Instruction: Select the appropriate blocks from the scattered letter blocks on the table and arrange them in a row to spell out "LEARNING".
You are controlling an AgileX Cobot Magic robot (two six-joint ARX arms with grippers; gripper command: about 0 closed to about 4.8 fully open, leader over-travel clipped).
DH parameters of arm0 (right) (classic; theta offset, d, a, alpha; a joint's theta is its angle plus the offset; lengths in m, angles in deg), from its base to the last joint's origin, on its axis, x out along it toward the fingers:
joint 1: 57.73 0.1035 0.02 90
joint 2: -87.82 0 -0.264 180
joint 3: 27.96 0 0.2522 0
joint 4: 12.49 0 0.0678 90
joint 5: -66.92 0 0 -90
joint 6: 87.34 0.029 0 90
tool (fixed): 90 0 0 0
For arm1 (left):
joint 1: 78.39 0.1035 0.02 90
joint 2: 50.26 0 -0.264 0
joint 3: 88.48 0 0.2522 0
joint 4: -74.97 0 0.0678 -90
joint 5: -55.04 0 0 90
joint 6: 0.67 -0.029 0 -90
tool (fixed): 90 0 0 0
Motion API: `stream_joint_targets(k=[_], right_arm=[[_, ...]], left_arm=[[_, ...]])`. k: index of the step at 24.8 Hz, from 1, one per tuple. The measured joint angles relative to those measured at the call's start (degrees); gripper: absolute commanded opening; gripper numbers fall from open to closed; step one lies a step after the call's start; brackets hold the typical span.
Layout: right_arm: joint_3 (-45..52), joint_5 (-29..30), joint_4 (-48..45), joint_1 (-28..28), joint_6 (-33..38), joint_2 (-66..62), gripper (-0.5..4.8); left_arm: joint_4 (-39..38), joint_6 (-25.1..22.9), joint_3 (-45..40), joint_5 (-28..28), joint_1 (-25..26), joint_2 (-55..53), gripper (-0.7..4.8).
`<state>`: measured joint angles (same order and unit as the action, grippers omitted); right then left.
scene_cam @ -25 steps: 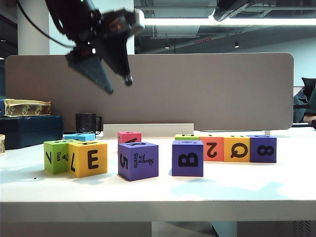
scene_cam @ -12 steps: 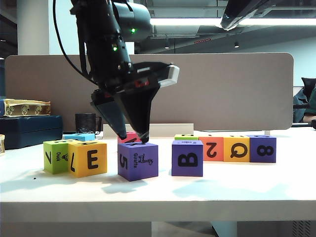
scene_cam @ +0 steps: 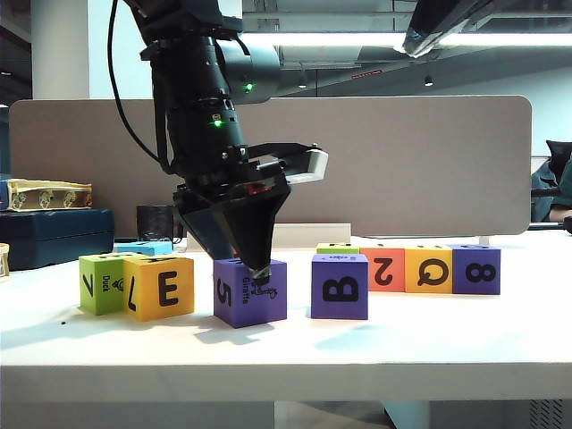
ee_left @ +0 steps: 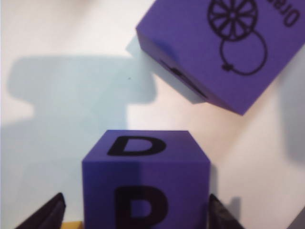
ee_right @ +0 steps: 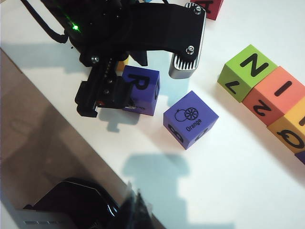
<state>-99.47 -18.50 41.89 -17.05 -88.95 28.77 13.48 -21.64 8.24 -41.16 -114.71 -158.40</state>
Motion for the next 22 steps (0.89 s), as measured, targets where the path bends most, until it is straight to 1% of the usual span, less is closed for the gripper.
stream_joint_targets(k=[2, 3, 4, 6, 9, 12, 15, 16, 17, 18, 19, 22], right_arm=[[0.0, 0.0, 0.0, 0.0, 0.0, 0.0, -0.02], [0.0, -0.1, 0.0, 0.0, 0.0, 0.0, -0.02], [0.0, -0.1, 0.0, 0.0, 0.0, 0.0, -0.02], [0.0, -0.4, 0.0, 0.0, 0.0, 0.0, -0.02], [0.0, -1.0, 0.0, 0.0, 0.0, 0.0, -0.02], [0.0, -1.1, 0.0, 0.0, 0.0, 0.0, -0.02], [0.0, -1.1, 0.0, 0.0, 0.0, 0.0, -0.02], [0.0, -1.1, 0.0, 0.0, 0.0, 0.0, -0.02], [0.0, -1.1, 0.0, 0.0, 0.0, 0.0, -0.02], [0.0, -1.1, 0.0, 0.0, 0.0, 0.0, -0.02], [0.0, -1.1, 0.0, 0.0, 0.0, 0.0, -0.02], [0.0, -1.1, 0.0, 0.0, 0.0, 0.0, -0.02]], left_arm=[[0.1, 0.2, 0.0, 0.0, 0.0, -0.1, 3.02], [0.1, 0.2, 0.0, 0.0, 0.0, -0.2, 2.57], [0.2, 0.2, 0.0, -0.1, 0.0, -0.5, 2.41], [0.4, 0.3, 0.0, -0.2, 0.0, -0.5, 2.41], [0.7, 1.7, 0.0, -0.2, 0.0, -0.5, 2.41], [3.0, 4.9, 0.0, -0.2, 0.0, -0.5, 2.41], [6.7, 9.6, 0.0, 1.1, 0.2, -0.5, 2.41], [8.9, 12.1, 0.1, 3.3, 0.2, -0.5, 2.41], [9.8, 13.3, 0.1, 4.5, 0.2, -0.5, 2.41], [11.6, 15.6, 0.1, 6.9, 0.2, -0.5, 2.41], [13.0, 17.3, 0.1, 8.1, 0.5, -0.5, 2.41], [15.7, 21.2, 0.1, 8.4, 1.2, -0.5, 2.41]])
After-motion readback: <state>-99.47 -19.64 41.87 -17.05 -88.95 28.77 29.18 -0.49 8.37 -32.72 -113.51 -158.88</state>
